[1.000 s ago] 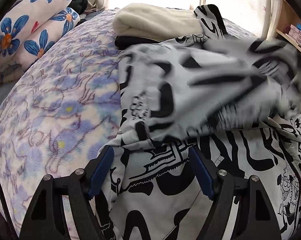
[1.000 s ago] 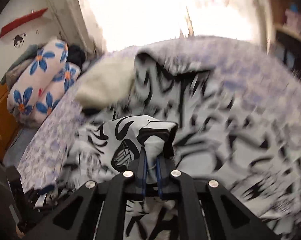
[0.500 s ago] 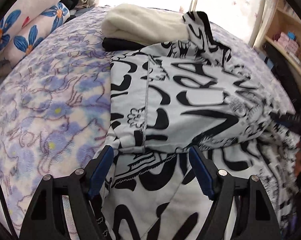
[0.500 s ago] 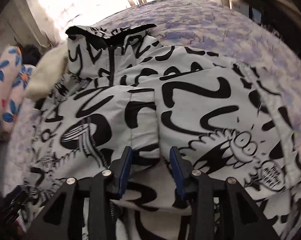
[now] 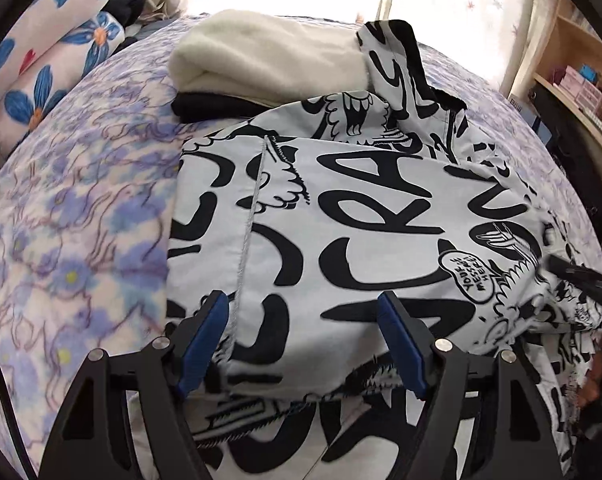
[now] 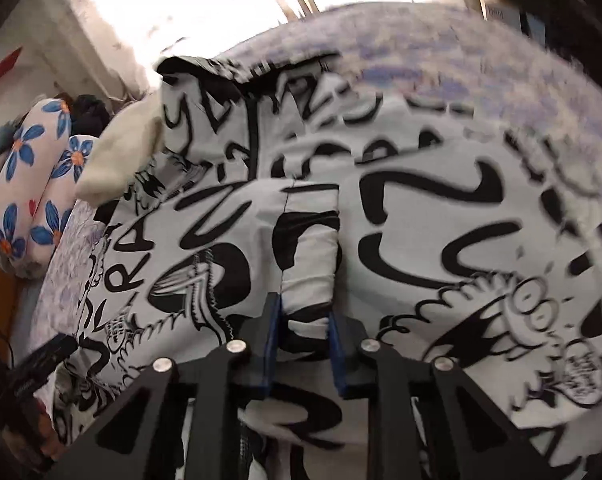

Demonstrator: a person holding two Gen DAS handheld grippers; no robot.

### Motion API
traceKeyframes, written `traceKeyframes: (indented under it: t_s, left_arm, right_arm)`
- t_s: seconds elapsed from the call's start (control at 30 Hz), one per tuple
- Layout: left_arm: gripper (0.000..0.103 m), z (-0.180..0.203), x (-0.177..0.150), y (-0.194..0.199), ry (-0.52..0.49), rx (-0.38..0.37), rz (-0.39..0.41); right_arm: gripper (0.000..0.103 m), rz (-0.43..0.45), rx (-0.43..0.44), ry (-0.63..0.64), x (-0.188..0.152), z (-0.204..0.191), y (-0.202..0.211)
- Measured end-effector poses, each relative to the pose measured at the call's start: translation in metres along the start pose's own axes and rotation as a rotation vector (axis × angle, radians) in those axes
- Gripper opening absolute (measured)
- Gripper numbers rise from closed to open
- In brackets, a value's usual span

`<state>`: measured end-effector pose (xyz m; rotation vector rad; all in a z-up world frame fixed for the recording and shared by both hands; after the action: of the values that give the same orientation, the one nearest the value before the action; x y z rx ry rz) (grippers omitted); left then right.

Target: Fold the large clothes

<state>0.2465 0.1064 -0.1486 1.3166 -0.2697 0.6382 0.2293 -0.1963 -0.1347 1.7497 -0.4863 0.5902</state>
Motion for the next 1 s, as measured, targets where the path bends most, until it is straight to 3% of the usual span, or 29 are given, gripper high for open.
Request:
traceKeyframes:
  t_s: [0.17, 0.27, 0.37, 0.43, 0.53, 0.63, 0.77, 0.83, 0.9, 1.0]
  left_arm:
    - [0.075, -0.001, -0.015, -0.036, -0.041, 0.055, -0.083]
    - [0.075, 0.006, -0.014, -0.032, -0.088, 0.092, -0.06]
    - [0.075, 0.019, -0.008, -0.011, -0.104, 0.059, -0.004]
    - [0.075, 0.03, 0.001, 0.005, -0.124, 0.03, 0.059]
    - [0.076, 0.047, 0.02, 0.017, -0.138, -0.013, 0.127]
    - [0.077, 0.06, 0.038, 0.003, -0.119, -0.043, 0.101]
    - [0.077, 0.063, 0.06, -0.033, -0.029, -0.061, 0.064]
    - [0.077, 0.051, 0.064, -0.058, -0.004, -0.01, 0.029]
    - [0.074, 0.032, 0.065, -0.083, -0.006, 0.07, -0.002]
    - [0.074, 0.016, 0.062, -0.098, -0.043, 0.028, -0.022]
  right_arm:
    - [0.015, -0.143, -0.041, -0.029, -0.034, 0.012, -0.024]
    - [0.022, -0.116, -0.068, -0.083, -0.025, 0.012, -0.012]
    - [0.023, -0.017, -0.186, -0.048, -0.007, 0.006, 0.013]
    - [0.027, 0.05, -0.204, 0.003, 0.006, -0.012, 0.021]
    - [0.034, 0.084, -0.082, 0.078, 0.023, -0.052, 0.011]
    - [0.034, 0.039, 0.068, 0.136, 0.033, -0.095, -0.02]
    - [0.034, 0.003, 0.118, 0.177, 0.045, -0.123, -0.06]
    - [0.034, -0.026, 0.079, 0.188, 0.047, -0.116, -0.075]
    - [0.032, -0.038, -0.017, 0.194, 0.051, -0.093, -0.084]
    - [0.03, -0.038, -0.157, 0.167, 0.052, -0.039, -0.084]
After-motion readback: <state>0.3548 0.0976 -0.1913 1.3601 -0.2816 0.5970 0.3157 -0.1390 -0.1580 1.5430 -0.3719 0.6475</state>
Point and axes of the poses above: each gripper's, at about its wrist camera, not at the fingertips, and y roughly against the way its jaws point, z to its right, x to its top, the point moved 7 cm from there along -y, roughly the way its jaws point, and after that the axes turned 10 degrees about y, right-handed, at the moved point
